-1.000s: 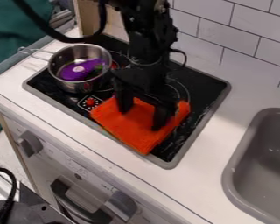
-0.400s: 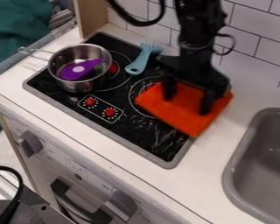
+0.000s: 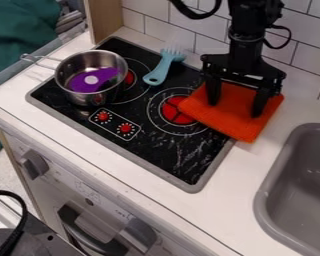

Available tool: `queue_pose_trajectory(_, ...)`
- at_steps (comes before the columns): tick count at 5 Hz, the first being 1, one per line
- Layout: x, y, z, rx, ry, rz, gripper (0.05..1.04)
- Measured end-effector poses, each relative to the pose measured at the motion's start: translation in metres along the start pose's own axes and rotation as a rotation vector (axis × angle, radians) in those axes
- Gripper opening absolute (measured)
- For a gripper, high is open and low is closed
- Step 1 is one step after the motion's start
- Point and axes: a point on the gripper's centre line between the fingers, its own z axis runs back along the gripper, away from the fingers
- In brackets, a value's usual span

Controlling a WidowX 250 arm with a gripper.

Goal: Moved the red object behind the burner

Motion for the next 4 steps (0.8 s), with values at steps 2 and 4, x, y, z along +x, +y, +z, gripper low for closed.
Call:
queue_pose_trajectory(2, 0.004, -0.002, 0.004, 0.065, 0.014, -0.026, 1.0)
queue_pose_trajectory(4, 0.002, -0.012, 0.057, 0.093, -0.031, -0.043, 1.0)
